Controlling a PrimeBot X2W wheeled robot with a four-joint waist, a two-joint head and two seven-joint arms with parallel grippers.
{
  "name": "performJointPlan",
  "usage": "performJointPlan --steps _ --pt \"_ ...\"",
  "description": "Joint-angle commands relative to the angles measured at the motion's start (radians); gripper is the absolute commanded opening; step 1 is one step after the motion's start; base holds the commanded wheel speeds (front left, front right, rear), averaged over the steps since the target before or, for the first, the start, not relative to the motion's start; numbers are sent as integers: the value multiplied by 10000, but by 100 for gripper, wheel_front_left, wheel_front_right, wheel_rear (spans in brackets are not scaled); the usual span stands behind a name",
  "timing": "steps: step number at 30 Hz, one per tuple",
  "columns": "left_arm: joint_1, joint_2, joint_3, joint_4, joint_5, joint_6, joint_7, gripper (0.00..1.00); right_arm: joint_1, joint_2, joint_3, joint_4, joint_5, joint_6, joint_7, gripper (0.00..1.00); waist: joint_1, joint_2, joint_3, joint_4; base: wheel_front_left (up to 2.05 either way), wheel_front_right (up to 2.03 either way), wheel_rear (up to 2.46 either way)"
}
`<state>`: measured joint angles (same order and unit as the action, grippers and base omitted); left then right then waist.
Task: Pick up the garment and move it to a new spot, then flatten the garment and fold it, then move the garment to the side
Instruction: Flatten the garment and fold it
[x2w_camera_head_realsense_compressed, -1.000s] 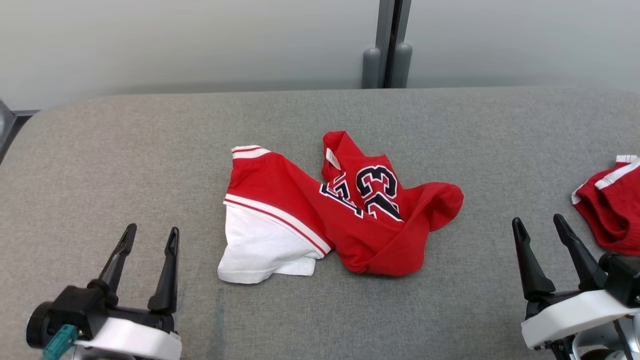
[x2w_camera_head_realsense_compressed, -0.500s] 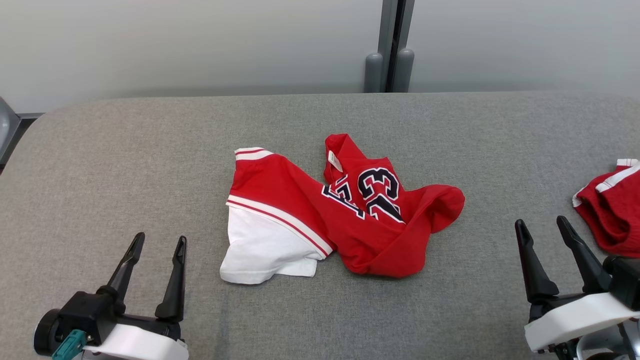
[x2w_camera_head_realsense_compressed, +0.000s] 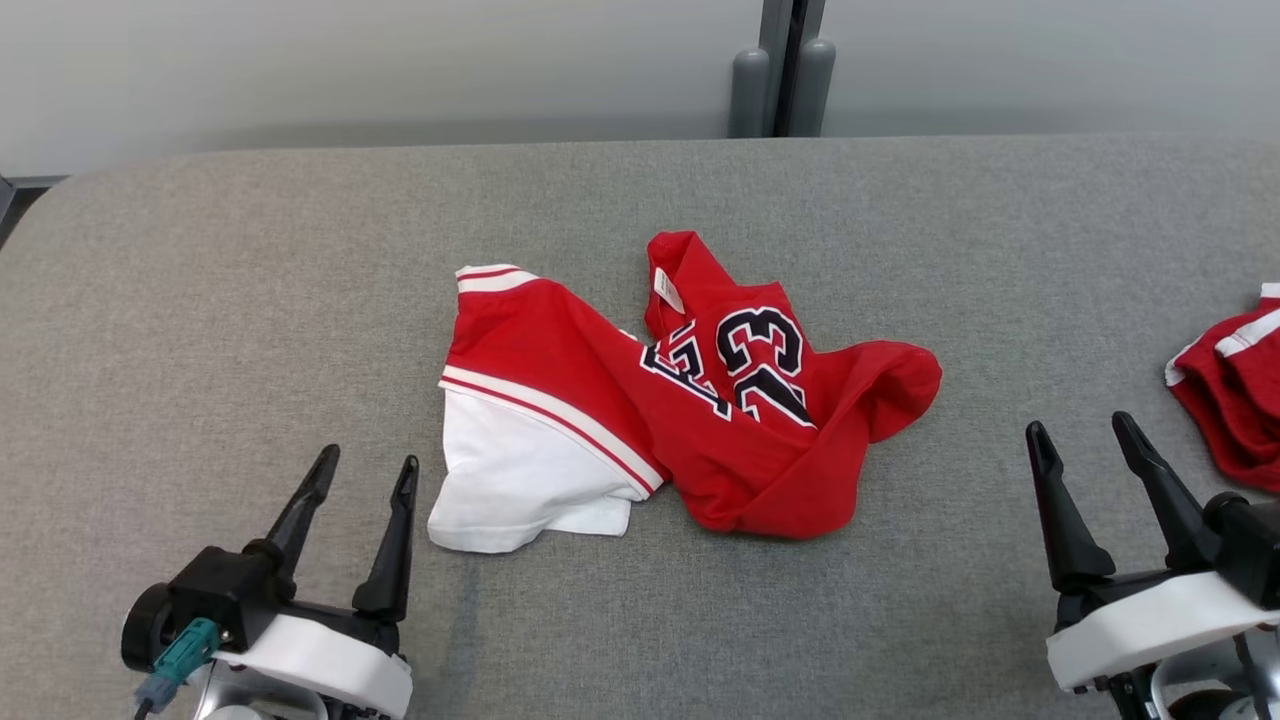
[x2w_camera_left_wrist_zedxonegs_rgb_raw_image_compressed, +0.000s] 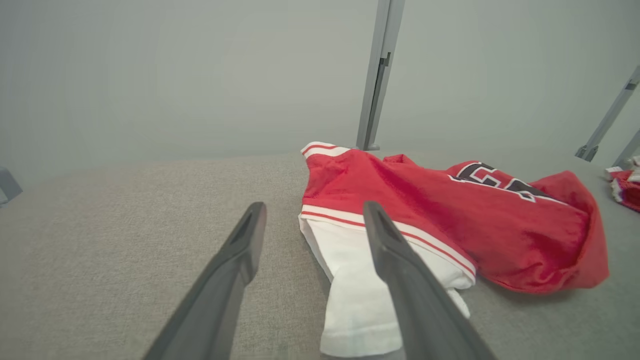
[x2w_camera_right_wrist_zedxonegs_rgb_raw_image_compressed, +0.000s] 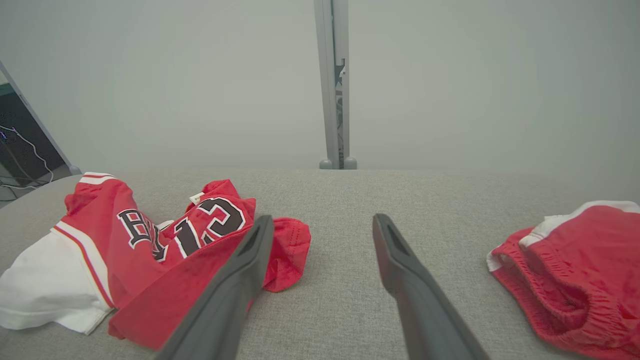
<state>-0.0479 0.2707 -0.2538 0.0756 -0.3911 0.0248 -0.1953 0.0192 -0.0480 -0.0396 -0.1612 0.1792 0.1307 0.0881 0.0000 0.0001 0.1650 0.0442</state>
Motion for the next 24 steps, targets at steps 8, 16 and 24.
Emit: performJointPlan --steps 8,16,24 --pt "-780 -303 -397 1883 -449 -666 83 100 -307 -100 49 -265 -154 3 147 100 0 -1 775 -143 0 0 0" --pt "-1241 -451 -768 3248 -766 -1173 141 100 -418 -85 109 -185 -163 3 110 100 0 -1 1010 -323 0 0 0" --pt "-1241 -415 -940 3337 -887 -1289 42 0 -493 -77 -1 -122 -168 3 40 100 0 -1 1129 -333 0 0 0"
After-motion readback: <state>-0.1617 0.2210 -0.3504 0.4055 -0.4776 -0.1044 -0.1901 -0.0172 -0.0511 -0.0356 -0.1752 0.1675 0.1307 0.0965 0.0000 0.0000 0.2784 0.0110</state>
